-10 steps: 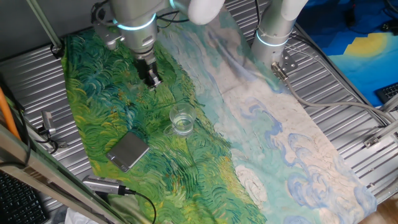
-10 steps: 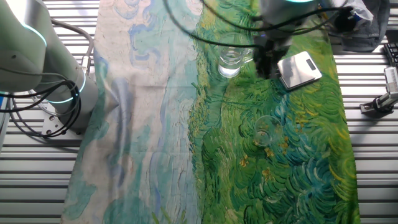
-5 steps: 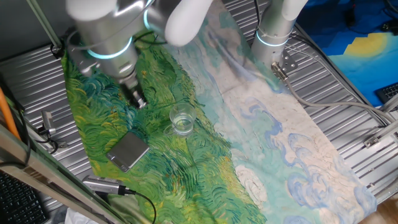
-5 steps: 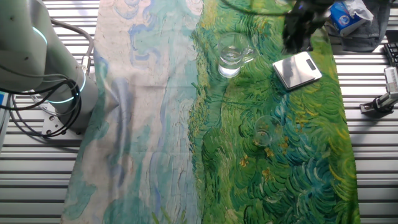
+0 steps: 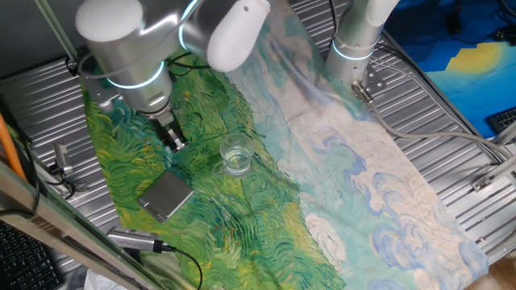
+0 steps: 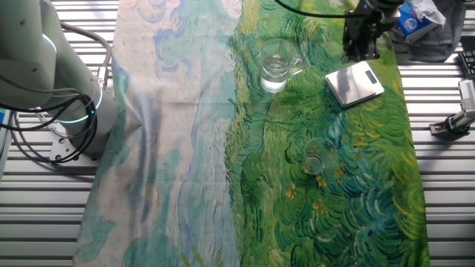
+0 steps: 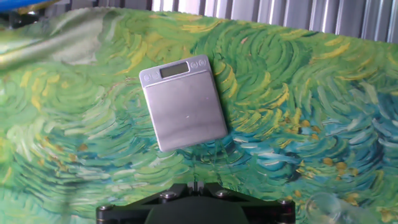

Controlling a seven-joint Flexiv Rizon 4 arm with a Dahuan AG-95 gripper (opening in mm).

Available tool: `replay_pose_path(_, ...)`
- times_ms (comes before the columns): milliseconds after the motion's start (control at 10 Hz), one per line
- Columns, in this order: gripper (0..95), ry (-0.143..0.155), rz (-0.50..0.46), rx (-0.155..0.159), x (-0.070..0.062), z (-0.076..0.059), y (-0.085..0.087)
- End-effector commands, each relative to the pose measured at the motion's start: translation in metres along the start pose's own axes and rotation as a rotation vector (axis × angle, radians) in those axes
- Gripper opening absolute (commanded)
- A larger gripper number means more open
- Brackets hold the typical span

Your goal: Pour the water from one cup into another empty cup

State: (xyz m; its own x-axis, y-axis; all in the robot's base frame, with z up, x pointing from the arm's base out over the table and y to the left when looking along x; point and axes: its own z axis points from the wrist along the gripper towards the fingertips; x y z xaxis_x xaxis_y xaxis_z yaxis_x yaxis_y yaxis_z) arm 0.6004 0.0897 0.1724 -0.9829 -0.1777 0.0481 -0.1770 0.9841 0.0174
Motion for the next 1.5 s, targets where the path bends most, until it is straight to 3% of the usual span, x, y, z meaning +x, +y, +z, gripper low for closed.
replay_pose_path(100,0.0,0.013,-0.001,-0.006,-0.003,0.001,0.000)
replay_pose_path(600,0.0,0.015,0.012,-0.008,-0.004,0.001,0.000)
replay_pose_path(1000,0.0,0.005,0.090,0.001,-0.018,-0.003,0.011)
replay_pose_path(1300,0.0,0.024,0.095,0.008,-0.019,-0.003,0.011)
replay_pose_path(1500,0.0,0.015,0.103,0.004,-0.019,-0.003,0.011)
